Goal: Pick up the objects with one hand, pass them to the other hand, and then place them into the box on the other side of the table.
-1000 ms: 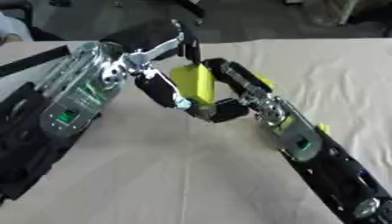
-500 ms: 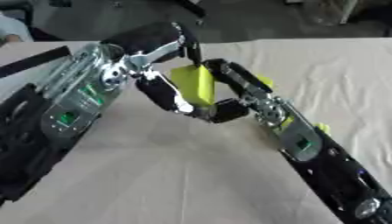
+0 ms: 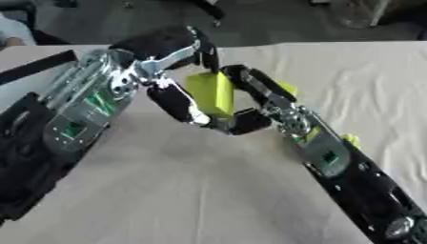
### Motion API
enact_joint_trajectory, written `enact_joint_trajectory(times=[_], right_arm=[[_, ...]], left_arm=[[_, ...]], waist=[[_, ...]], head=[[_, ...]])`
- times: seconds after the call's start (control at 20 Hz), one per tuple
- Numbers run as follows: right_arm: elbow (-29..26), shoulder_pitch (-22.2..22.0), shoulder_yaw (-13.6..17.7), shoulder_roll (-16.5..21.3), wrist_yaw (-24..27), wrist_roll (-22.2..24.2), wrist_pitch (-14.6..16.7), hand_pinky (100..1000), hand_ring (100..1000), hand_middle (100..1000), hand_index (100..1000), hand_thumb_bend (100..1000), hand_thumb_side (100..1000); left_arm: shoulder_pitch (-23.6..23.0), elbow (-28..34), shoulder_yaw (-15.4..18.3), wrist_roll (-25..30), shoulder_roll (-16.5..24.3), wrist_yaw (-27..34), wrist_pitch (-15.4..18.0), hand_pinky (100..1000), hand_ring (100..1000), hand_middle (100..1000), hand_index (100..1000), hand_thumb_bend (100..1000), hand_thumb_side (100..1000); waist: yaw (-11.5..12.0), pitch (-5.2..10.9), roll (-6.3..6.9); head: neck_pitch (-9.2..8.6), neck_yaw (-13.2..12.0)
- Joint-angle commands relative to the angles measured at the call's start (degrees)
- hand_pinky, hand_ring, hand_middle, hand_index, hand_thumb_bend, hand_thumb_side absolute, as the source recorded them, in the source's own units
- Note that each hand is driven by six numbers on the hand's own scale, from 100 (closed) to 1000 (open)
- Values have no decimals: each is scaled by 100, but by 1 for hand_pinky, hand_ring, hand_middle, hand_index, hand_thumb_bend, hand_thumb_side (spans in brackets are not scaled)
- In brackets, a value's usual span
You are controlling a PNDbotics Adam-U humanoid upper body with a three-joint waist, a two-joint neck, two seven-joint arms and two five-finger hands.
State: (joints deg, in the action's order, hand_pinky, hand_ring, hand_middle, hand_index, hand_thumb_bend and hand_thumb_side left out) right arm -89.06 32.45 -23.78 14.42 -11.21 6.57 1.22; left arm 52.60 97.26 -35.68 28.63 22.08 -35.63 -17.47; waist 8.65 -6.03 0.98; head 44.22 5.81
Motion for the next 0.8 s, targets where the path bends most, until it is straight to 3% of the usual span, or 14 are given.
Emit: enact_joint_trajectory(times=[0.05,0.25,0.8], right_arm=[[-159,96,23,70,-85,67,35,712,566,572,586,374,100],[-138,91,17,76,-53,112,-20,708,565,572,586,374,100],[-133,86,22,86,63,93,-115,702,562,572,586,374,100]], left_arm=[[49,496,187,-34,145,75,-78,780,685,611,798,721,264],[5,786,227,54,218,84,-242,780,686,613,798,725,265],[1,484,146,198,136,-45,-257,783,705,640,804,727,286]], waist=[[17,104,66],[22,105,61],[2,101,68]], head=[[-10,28],[-10,27],[-10,22]])
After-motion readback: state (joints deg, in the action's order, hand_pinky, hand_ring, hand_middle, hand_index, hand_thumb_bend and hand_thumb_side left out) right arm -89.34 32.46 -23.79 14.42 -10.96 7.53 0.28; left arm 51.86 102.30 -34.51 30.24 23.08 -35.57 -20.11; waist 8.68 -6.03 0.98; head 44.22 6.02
